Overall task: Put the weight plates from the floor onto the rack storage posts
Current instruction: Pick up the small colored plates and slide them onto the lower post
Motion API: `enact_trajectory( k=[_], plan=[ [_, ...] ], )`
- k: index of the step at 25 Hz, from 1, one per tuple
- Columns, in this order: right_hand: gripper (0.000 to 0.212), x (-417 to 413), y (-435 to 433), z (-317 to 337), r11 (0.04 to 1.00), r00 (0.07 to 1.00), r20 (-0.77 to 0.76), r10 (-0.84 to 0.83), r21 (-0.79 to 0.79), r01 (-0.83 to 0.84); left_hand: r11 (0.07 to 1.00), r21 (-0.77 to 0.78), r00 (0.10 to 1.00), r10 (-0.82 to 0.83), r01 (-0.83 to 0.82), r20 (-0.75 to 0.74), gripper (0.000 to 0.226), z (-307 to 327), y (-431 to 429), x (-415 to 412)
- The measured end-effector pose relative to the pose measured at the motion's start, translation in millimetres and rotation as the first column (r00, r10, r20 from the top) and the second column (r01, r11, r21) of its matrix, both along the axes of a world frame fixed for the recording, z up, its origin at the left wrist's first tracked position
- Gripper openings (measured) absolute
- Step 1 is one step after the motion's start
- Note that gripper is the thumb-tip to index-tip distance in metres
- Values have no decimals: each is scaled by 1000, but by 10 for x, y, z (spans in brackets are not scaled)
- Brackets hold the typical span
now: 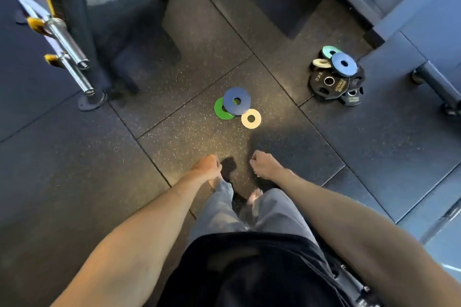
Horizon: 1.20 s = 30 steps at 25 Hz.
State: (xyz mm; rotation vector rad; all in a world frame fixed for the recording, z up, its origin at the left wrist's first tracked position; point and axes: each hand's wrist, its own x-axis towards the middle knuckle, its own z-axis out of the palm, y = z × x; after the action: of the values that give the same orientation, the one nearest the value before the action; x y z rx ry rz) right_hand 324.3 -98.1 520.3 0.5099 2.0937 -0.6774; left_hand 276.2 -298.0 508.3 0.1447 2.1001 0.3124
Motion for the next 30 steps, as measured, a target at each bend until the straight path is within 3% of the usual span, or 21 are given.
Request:
enact_trajectory(
  k=[6,10,11,16,20,25,30],
  plan=[
    [35,-815,16,-604,999,1000,18,-2,-48,3,1000,13,998,12,-13,58,15,-537,217,-874],
    [55,-1157,150,-1478,999,995,89,40,-27,-37,996,27,993,79,-81,84,18,-1080,446,-1249],
    [55,-1196,228,-1965,1000,995,100,21,-15,-20,996,19,991,85,-88,103,18,-1272,506,-1336],
    [27,-1872,317,-2460,999,990,136,37,-10,-36,991,2,984,136,-137,117,14,-2294,696,-1738],
    [30,-2273,323,-3448,990,990,-43,134,51,-132,990,-12,987,144,-143,74,10,-3323,768,-2061],
    [64,-2607,288,-4785,924,937,-123,327,248,-290,990,-17,977,-140,139,-163,34,-4644,802,-2350],
    [96,-2830,473,-5709,809,854,-67,516,364,-461,905,-5,821,-388,426,-419,47,-5598,719,-2449]
  ],
)
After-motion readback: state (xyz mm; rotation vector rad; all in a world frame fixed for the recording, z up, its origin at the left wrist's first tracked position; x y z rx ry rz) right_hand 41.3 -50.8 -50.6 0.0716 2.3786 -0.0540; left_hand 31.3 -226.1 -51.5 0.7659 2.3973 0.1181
